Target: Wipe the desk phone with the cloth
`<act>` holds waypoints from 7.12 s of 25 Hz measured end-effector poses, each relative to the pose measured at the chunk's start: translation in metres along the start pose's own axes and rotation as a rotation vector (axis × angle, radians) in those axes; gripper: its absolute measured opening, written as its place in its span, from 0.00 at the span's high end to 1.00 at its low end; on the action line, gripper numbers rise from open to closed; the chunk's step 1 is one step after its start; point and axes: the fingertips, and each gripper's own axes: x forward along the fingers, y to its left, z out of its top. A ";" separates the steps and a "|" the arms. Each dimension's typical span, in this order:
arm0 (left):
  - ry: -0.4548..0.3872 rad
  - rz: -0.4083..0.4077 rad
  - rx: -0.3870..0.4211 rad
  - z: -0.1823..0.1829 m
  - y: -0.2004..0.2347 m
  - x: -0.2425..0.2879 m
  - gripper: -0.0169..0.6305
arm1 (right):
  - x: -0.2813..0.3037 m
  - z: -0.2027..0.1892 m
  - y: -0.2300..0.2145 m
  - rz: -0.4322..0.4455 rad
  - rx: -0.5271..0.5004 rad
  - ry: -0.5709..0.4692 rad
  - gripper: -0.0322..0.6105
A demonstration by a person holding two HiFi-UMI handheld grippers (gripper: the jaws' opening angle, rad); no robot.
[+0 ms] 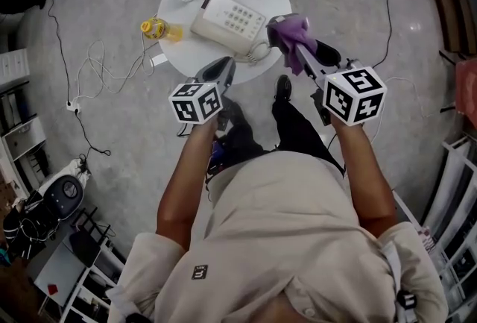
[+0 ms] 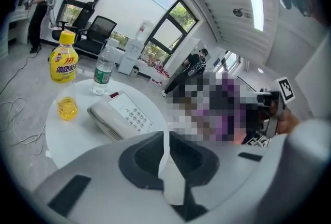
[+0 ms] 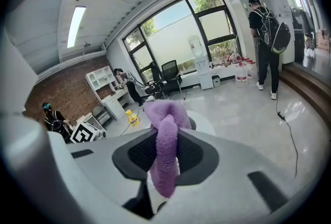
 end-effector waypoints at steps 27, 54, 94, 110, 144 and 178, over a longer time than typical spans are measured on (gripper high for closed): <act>0.049 0.079 -0.131 0.002 0.057 0.056 0.83 | 0.041 -0.006 -0.032 -0.020 0.051 0.024 0.84; 0.024 0.526 -0.454 -0.025 0.149 0.109 0.43 | 0.052 -0.039 -0.058 -0.016 0.094 0.068 0.84; -0.195 -0.022 -0.660 -0.013 0.093 0.067 0.64 | 0.027 -0.037 -0.035 -0.019 0.062 0.057 0.84; -0.385 -0.465 -0.771 0.048 0.047 -0.013 0.64 | 0.031 -0.028 -0.005 -0.005 0.023 0.069 0.84; -0.533 -0.840 -0.868 0.094 0.005 -0.093 0.74 | 0.088 -0.034 0.164 0.557 0.350 0.144 0.85; -0.554 -0.840 -0.860 0.100 0.001 -0.094 0.83 | 0.070 0.067 0.180 0.553 0.117 -0.030 0.85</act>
